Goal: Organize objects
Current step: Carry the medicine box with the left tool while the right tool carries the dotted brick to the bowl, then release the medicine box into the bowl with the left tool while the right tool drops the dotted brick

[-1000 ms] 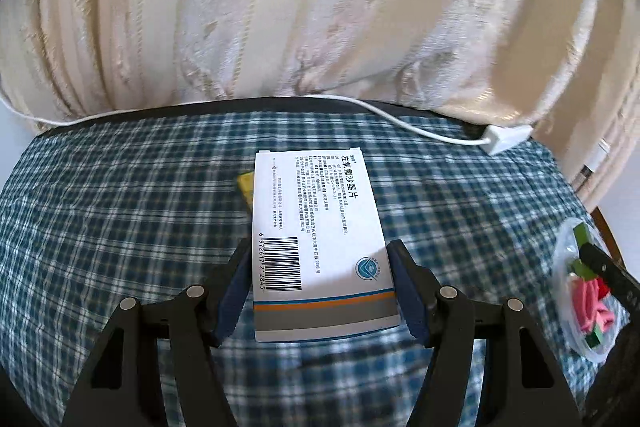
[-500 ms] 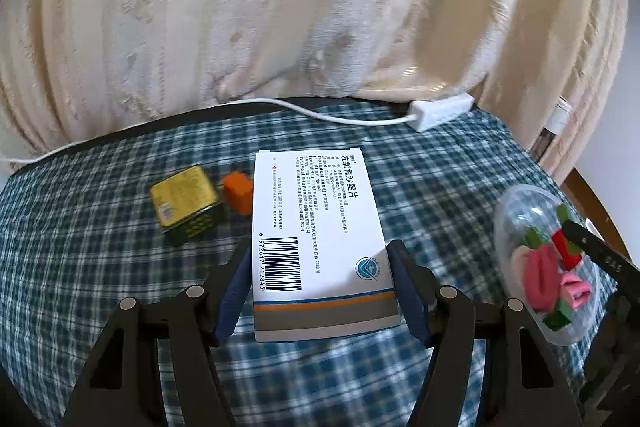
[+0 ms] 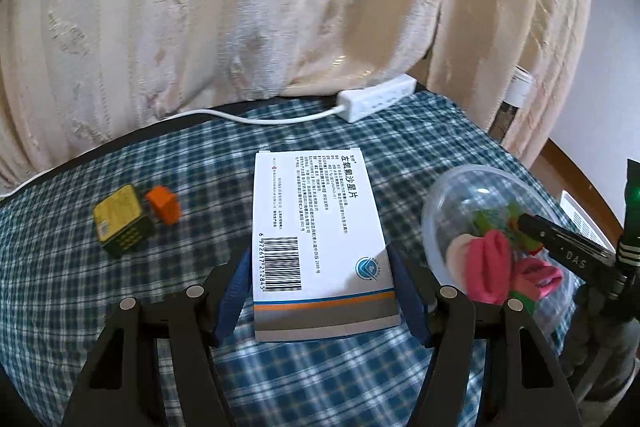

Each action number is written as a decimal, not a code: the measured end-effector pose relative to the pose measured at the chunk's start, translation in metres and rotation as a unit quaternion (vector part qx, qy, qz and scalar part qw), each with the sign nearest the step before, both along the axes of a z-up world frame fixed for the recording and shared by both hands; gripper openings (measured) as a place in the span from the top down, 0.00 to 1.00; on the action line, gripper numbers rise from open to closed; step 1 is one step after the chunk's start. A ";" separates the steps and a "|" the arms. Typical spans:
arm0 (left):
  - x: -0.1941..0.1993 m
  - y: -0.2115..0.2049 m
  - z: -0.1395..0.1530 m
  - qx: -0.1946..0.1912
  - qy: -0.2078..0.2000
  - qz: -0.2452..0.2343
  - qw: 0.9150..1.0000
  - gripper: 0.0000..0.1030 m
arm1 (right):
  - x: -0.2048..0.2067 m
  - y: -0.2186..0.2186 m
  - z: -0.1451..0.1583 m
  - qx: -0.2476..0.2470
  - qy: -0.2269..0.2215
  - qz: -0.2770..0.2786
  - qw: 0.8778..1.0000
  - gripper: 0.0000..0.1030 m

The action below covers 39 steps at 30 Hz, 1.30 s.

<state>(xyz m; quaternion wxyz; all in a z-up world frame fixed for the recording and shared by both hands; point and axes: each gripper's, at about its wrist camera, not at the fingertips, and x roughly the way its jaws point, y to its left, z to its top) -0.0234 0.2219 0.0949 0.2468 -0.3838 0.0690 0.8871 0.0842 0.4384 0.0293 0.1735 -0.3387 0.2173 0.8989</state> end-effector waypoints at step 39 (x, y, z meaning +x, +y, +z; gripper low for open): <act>0.008 0.148 -0.021 0.016 -0.038 -0.180 0.983 0.34 | 0.036 0.018 0.004 0.002 0.054 -0.047 0.997 0.49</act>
